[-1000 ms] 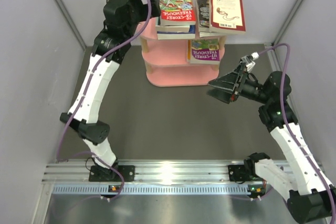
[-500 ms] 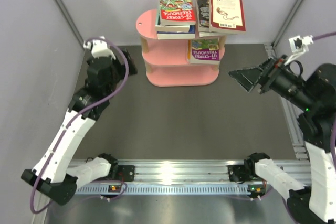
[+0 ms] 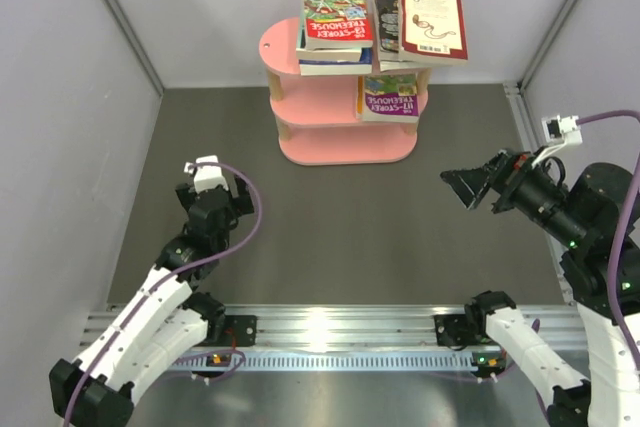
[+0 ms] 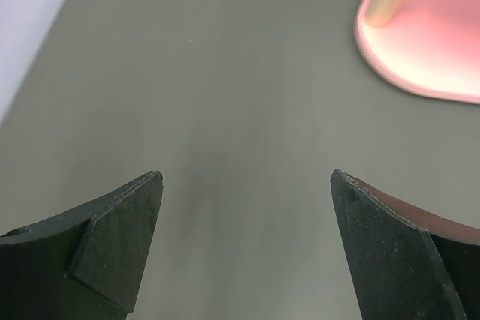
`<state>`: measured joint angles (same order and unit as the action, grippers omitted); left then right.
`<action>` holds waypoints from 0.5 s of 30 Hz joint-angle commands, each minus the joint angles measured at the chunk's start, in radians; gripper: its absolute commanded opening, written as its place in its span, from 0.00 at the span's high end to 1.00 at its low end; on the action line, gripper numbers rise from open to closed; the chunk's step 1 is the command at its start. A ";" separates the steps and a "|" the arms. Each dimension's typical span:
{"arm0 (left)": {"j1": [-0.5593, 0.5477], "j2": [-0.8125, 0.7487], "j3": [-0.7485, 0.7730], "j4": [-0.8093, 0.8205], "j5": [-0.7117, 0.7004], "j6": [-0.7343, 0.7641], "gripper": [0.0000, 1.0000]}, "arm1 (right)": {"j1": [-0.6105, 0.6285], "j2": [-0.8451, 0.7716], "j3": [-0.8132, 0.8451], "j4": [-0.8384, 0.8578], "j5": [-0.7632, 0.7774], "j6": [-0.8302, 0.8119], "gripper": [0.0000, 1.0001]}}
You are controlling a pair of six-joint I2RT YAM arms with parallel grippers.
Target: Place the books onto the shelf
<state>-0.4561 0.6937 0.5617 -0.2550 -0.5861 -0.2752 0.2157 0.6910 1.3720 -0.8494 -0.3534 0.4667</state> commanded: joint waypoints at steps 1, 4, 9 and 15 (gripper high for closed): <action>0.007 0.055 -0.060 0.203 -0.072 0.161 0.01 | 0.002 -0.031 -0.013 0.042 0.005 0.006 0.00; 0.042 0.090 -0.222 0.456 -0.062 0.215 0.01 | 0.004 -0.042 -0.054 0.059 -0.005 0.036 0.00; 0.163 0.187 -0.302 0.660 0.043 0.119 0.01 | 0.004 -0.059 -0.093 0.093 -0.035 0.066 0.00; 0.224 0.473 -0.330 0.943 0.101 0.156 0.01 | 0.004 -0.100 -0.160 0.061 0.026 0.089 0.00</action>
<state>-0.2741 1.0443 0.2447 0.4152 -0.5507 -0.1333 0.2157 0.6159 1.2289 -0.8131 -0.3630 0.5312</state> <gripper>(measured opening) 0.991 0.996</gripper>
